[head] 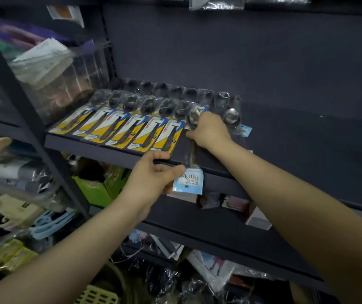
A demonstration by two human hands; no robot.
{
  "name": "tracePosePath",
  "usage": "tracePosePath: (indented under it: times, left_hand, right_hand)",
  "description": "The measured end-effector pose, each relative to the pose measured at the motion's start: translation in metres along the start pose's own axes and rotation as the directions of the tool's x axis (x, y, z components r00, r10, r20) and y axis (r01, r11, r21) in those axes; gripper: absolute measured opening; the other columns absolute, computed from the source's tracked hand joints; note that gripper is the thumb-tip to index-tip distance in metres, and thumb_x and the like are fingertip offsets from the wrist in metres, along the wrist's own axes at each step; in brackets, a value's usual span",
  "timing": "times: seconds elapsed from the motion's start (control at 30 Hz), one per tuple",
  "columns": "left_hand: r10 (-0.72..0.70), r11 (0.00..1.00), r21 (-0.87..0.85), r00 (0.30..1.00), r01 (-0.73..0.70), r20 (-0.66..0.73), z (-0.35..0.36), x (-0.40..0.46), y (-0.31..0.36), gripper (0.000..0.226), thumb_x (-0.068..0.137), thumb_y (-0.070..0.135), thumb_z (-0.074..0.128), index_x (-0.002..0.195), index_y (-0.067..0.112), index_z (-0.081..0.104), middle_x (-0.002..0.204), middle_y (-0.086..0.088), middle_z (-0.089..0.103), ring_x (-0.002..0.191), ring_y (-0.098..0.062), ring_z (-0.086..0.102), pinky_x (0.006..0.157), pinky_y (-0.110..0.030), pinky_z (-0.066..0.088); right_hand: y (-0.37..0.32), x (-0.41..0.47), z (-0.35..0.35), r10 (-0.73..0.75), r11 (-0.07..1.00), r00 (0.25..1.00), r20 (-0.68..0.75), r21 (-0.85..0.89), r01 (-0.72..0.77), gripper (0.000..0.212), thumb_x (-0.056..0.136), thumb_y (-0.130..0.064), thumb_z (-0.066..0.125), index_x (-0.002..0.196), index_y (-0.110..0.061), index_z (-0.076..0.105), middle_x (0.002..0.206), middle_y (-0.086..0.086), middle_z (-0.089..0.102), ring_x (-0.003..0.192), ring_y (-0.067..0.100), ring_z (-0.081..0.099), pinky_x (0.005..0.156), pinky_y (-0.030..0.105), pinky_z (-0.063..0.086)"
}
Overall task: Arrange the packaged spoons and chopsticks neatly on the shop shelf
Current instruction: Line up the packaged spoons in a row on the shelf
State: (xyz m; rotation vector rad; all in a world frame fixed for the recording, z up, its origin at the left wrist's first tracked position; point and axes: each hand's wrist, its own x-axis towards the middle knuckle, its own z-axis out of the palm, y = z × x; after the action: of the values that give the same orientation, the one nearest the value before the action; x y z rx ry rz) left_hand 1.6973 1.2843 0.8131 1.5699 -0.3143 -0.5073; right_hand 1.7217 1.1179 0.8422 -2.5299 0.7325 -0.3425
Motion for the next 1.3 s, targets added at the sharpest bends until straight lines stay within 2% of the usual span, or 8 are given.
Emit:
tracePosePath:
  times: [0.2, 0.4, 0.53, 0.63, 0.8, 1.0, 1.2, 1.3]
  left_hand:
    - [0.091, 0.989, -0.128, 0.987, -0.074, 0.133, 0.014, 0.002, 0.012, 0.022, 0.082, 0.0, 0.062, 0.099, 0.012, 0.053, 0.061, 0.001, 0.063, 0.061, -0.009, 0.068, 0.053, -0.015, 0.052]
    - [0.217, 0.965, 0.102, 0.955, -0.241, 0.203, 0.011, 0.022, 0.033, 0.03, 0.079, 0.021, 0.067, 0.106, 0.015, 0.057, 0.091, 0.001, 0.064, 0.085, -0.01, 0.062, 0.08, -0.023, 0.051]
    - [0.267, 0.953, 0.05, 0.908, -0.298, 0.323, 0.004, 0.032, 0.045, 0.02, 0.078, 0.013, 0.069, 0.096, 0.018, 0.062, 0.072, 0.008, 0.07, 0.07, -0.002, 0.065, 0.062, -0.012, 0.05]
    - [0.285, 0.946, 0.022, 0.861, -0.324, 0.421, -0.002, 0.042, 0.051, 0.023, 0.078, 0.016, 0.067, 0.099, 0.025, 0.061, 0.084, 0.01, 0.07, 0.078, 0.002, 0.064, 0.065, -0.006, 0.047]
    - [0.178, 0.984, -0.085, 0.846, -0.156, 0.503, -0.007, 0.058, 0.051, 0.022, 0.078, 0.023, 0.063, 0.098, 0.012, 0.063, 0.095, -0.005, 0.069, 0.083, -0.012, 0.066, 0.078, -0.027, 0.053]
    - [0.065, 0.945, -0.277, 0.726, 0.177, 0.685, -0.008, 0.078, 0.056, 0.027, 0.081, 0.042, 0.046, 0.079, 0.018, 0.057, 0.109, -0.005, 0.069, 0.103, -0.019, 0.065, 0.078, -0.027, 0.055]
    - [0.023, 0.954, -0.217, 0.668, 0.208, 0.744, -0.011, 0.086, 0.052, 0.03, 0.073, 0.019, 0.061, 0.101, 0.013, 0.056, 0.078, 0.001, 0.071, 0.079, -0.014, 0.069, 0.069, -0.027, 0.056]
    - [0.061, 0.995, -0.096, 0.769, 0.001, 0.637, -0.014, 0.089, 0.047, 0.03, 0.072, 0.03, 0.063, 0.1, 0.022, 0.06, 0.093, 0.004, 0.071, 0.091, -0.011, 0.067, 0.076, -0.025, 0.055]
  right_hand:
    - [0.01, 0.004, -0.017, 0.192, 0.79, 0.974, 0.123, 0.569, -0.228, 0.031, 0.076, 0.001, 0.061, 0.057, -0.01, 0.04, 0.05, 0.007, 0.035, 0.022, 0.007, 0.028, 0.031, 0.01, 0.02]
    - [0.002, 0.007, -0.052, 0.092, 0.483, 0.979, 0.18, 0.852, -0.202, 0.025, 0.09, -0.009, 0.049, 0.065, -0.008, 0.054, 0.051, -0.002, 0.036, 0.027, 0.002, 0.03, 0.026, 0.013, 0.017]
    - [-0.009, 0.014, -0.06, 0.061, 0.347, 0.979, 0.194, 0.915, -0.203, 0.036, 0.097, -0.023, 0.043, 0.067, -0.009, 0.056, 0.055, -0.001, 0.041, 0.03, 0.003, 0.033, 0.027, 0.014, 0.018]
    - [-0.01, 0.018, -0.062, 0.085, 0.233, 0.972, 0.217, 0.945, -0.231, 0.035, 0.097, -0.025, 0.044, 0.068, -0.01, 0.056, 0.054, 0.0, 0.053, 0.035, 0.004, 0.038, 0.027, 0.014, 0.02]
    - [-0.014, 0.023, -0.062, 0.101, 0.215, 0.978, 0.183, 0.956, -0.2, 0.032, 0.098, -0.021, 0.04, 0.072, -0.009, 0.055, 0.044, -0.003, 0.059, 0.029, 0.002, 0.036, 0.026, 0.012, 0.021]
    - [-0.011, 0.027, -0.065, -0.074, 0.009, 0.966, 0.247, 0.969, -0.247, 0.029, 0.099, -0.024, 0.033, 0.077, -0.016, 0.051, 0.049, -0.007, 0.055, 0.033, 0.002, 0.035, 0.026, 0.013, 0.023]
    - [-0.007, 0.03, -0.057, -0.067, 0.093, 0.963, 0.263, 0.962, -0.256, 0.027, 0.099, -0.024, 0.034, 0.079, -0.015, 0.051, 0.049, -0.006, 0.055, 0.031, 0.002, 0.035, 0.026, 0.013, 0.024]
    - [-0.008, 0.032, -0.059, 0.048, 0.253, 0.991, 0.126, 0.958, -0.134, 0.029, 0.098, -0.022, 0.039, 0.076, -0.011, 0.054, 0.046, -0.005, 0.057, 0.031, 0.002, 0.033, 0.027, 0.012, 0.022]
